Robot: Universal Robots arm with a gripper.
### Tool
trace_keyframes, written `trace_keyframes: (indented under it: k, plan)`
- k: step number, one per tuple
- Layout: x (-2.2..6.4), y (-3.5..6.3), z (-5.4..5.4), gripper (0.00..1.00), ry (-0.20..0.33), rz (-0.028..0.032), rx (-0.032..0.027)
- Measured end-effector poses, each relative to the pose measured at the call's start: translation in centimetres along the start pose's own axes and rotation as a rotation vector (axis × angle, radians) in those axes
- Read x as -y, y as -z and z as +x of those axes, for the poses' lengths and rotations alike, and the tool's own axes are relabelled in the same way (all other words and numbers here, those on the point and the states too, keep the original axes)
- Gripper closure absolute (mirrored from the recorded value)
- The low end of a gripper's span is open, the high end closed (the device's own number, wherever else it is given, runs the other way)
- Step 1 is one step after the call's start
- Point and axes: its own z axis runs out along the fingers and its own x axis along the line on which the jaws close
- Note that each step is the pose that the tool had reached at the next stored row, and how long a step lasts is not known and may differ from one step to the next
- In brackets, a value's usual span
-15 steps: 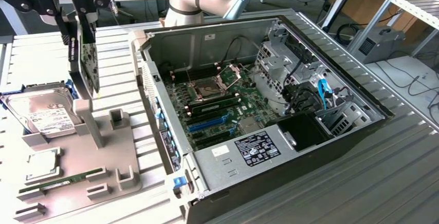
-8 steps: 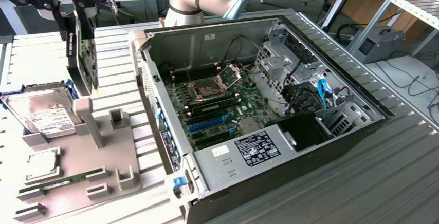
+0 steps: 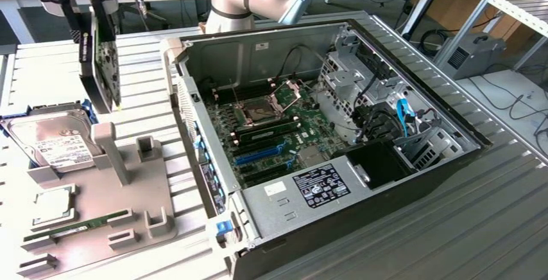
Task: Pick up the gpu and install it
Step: 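Pick up the gpu and move the gpu toward the slot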
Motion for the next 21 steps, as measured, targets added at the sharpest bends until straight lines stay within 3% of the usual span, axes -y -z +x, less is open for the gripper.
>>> trace_keyframes:
  k: [21]
  plan:
    - [0.00, 1.80, 0.0, 0.74, 0.000, 0.0000, 0.0000]
